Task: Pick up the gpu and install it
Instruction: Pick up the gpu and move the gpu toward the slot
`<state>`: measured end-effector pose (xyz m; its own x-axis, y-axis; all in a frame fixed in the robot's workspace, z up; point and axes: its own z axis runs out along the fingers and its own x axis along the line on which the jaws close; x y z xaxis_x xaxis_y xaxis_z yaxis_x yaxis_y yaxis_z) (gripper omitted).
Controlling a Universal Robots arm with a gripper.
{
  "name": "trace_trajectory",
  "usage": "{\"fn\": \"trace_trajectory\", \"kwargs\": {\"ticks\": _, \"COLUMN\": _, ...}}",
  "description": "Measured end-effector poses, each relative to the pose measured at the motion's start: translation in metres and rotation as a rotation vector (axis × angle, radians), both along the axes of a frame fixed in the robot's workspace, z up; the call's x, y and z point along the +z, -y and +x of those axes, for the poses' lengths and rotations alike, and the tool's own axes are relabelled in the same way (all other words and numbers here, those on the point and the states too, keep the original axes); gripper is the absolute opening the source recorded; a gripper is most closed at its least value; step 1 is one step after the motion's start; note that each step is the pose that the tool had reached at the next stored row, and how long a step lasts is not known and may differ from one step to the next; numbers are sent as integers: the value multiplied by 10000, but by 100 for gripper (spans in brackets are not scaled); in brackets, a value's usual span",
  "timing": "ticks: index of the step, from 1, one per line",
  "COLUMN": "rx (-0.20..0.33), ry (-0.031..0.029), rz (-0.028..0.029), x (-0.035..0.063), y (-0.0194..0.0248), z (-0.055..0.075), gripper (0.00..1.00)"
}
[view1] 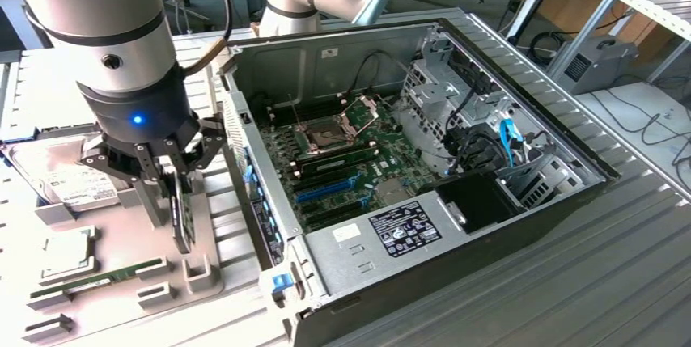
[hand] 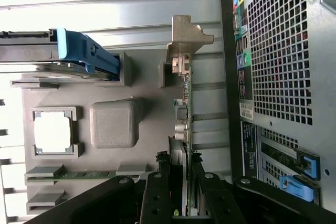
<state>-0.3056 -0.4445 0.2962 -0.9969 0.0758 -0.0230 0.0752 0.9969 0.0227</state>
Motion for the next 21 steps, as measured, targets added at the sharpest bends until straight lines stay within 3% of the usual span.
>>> {"fn": "trace_trajectory", "kwargs": {"ticks": 21, "rx": 0, "ry": 0, "rz": 1, "x": 61, "y": 0, "z": 0, "gripper": 26}}
